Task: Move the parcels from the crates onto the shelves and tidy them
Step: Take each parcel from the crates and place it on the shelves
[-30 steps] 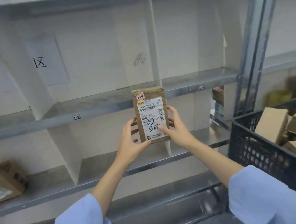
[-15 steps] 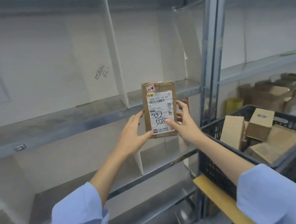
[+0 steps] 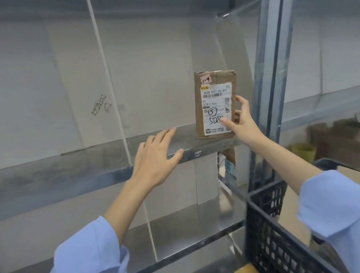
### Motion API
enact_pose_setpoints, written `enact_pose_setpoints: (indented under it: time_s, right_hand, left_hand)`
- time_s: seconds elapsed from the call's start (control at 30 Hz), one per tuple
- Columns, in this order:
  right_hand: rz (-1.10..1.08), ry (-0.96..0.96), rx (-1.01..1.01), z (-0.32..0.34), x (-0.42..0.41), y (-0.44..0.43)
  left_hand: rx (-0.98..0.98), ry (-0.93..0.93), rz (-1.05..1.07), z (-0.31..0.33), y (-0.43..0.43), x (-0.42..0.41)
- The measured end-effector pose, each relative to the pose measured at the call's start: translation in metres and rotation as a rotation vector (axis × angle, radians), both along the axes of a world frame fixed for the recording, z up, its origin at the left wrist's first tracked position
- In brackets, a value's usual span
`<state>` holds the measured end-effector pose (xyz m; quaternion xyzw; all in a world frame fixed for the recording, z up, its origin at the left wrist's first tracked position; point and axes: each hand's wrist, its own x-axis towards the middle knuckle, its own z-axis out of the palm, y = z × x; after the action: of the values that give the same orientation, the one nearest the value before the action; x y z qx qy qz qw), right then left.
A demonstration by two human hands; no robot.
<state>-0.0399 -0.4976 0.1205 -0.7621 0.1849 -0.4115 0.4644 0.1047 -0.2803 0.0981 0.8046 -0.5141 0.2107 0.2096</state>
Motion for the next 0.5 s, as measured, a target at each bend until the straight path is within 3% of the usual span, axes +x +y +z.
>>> enact_pose_setpoints:
  time_s: [0.5]
  right_hand:
    - [0.05, 0.1, 0.032, -0.008, 0.073, -0.129]
  left_hand:
    - [0.117, 0.041, 0.177, 0.004, -0.093, 0.056]
